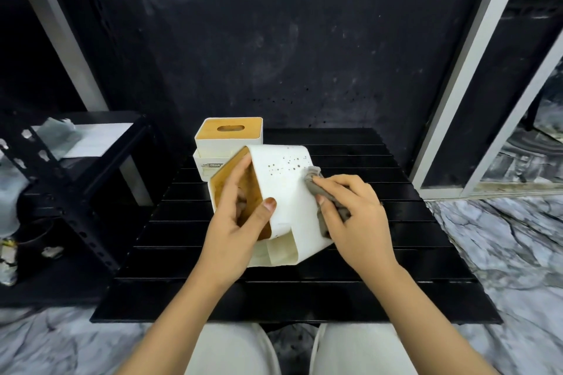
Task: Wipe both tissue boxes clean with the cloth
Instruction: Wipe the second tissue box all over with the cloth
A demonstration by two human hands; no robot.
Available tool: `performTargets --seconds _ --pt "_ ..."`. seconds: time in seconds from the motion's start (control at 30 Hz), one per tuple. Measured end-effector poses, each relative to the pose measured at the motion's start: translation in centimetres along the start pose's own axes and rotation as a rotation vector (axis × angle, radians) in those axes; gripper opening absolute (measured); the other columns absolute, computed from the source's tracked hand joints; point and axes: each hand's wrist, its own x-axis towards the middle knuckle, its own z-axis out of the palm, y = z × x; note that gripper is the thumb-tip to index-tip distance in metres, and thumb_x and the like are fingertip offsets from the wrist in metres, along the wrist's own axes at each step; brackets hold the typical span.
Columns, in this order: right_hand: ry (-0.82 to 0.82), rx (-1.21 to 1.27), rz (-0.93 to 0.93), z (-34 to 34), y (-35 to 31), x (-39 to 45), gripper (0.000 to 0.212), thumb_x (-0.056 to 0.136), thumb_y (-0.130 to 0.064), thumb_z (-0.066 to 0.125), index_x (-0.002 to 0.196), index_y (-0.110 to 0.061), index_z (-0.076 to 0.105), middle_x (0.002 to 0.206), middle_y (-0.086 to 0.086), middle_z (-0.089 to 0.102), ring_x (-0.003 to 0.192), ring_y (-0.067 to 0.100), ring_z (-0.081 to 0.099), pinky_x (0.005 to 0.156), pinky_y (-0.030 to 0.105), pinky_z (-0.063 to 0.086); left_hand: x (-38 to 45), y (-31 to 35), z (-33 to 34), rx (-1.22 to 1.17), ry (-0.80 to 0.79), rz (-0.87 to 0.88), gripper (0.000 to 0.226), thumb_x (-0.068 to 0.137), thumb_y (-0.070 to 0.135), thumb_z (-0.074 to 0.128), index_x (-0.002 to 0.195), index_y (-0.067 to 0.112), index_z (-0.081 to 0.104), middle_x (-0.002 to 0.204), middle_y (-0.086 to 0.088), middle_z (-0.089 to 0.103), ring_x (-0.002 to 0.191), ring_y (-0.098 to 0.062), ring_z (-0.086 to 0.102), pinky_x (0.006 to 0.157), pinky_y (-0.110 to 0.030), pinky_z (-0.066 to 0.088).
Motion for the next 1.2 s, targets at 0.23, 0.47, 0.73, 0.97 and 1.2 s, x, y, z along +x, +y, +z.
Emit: performTargets --seconds 0.23,0.47,0.73,0.97,1.2 --pt "-0.006 0.014 -0.072 0.0 -1.3 0.0 0.030 0.086 -0.030 0.049 0.112 -0.029 0.065 0.103 -0.014 0.059 0.089 0.014 0.054 0.066 0.028 0.052 -0.3 0.2 0.4 -0.014 -0.028 0.016 0.074 0.075 0.042 0.060 0.142 0.042 0.030 0.133 0.007 0.050 0.115 -0.010 0.056 0.081 -0.018 0.051" --pt "0.003 0.025 0.025 -0.2 -0.1 -1.1 0.030 0.087 -0.023 0.055 0.115 -0.034 0.062 0.101 -0.019 0.054 0.089 0.012 0.052 0.068 0.029 0.052 -0.3 0.1 0.3 -0.052 0.005 0.004 0.071 0.076 0.039 0.061 0.141 0.043 0.032 0.136 0.009 0.049 0.117 -0.009 0.055 0.085 -0.021 0.051" --pt "0.002 0.014 -0.063 0.1 -1.0 -0.1 0.033 0.086 -0.032 0.047 0.114 -0.030 0.063 0.104 -0.015 0.057 0.088 0.013 0.053 0.065 0.029 0.052 -0.3 0.3 0.6 -0.056 -0.003 0.007 0.070 0.079 0.034 0.062 0.141 0.041 0.032 0.133 0.009 0.051 0.115 -0.010 0.057 0.082 -0.020 0.052" --pt "0.025 0.019 -0.019 0.1 -0.4 -2.2 0.033 0.086 -0.030 0.047 0.116 -0.031 0.062 0.105 -0.016 0.055 0.089 0.011 0.052 0.066 0.029 0.052 -0.5 0.1 0.4 -0.066 0.069 0.014 0.064 0.077 0.035 0.062 0.133 0.051 0.036 0.133 0.006 0.052 0.111 -0.007 0.057 0.082 -0.018 0.050" --pt "-0.010 0.022 -0.163 0.4 -2.4 -1.5 0.031 0.087 -0.026 0.051 0.115 -0.028 0.063 0.105 -0.011 0.059 0.086 0.014 0.052 0.070 0.024 0.047 -0.4 0.0 0.5 -0.107 0.070 -0.004 0.062 0.080 0.023 0.056 0.133 0.048 0.034 0.137 -0.001 0.050 0.113 -0.009 0.058 0.087 -0.029 0.054"
